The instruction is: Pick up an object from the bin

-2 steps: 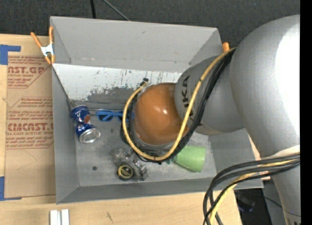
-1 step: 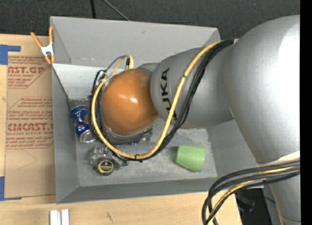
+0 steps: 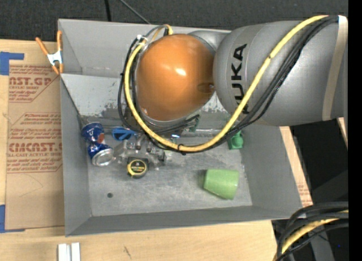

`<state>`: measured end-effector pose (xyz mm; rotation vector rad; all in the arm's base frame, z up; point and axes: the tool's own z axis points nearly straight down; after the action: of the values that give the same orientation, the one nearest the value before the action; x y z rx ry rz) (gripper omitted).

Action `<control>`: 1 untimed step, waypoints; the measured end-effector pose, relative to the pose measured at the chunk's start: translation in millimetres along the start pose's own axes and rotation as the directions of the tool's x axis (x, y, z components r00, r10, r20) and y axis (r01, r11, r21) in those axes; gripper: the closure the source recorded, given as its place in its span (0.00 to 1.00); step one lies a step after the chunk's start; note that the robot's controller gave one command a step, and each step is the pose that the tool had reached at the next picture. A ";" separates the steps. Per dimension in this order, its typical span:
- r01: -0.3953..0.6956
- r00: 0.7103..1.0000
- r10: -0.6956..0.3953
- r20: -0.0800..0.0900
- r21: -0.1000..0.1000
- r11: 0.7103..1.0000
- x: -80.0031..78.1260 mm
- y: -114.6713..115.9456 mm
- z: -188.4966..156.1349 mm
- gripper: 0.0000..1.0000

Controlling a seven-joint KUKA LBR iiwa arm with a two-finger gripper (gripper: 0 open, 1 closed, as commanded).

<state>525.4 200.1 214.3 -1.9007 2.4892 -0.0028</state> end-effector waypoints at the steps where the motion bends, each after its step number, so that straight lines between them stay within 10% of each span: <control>1: 0.056 0.998 -0.056 -0.005 -0.015 0.998 -32.6 1.7 101.1 1.00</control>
Offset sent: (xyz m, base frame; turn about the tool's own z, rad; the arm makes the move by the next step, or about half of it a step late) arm 0.0105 0.0300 -0.0953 -0.0551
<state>533.2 232.5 113.4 -1.9784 2.4450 0.0100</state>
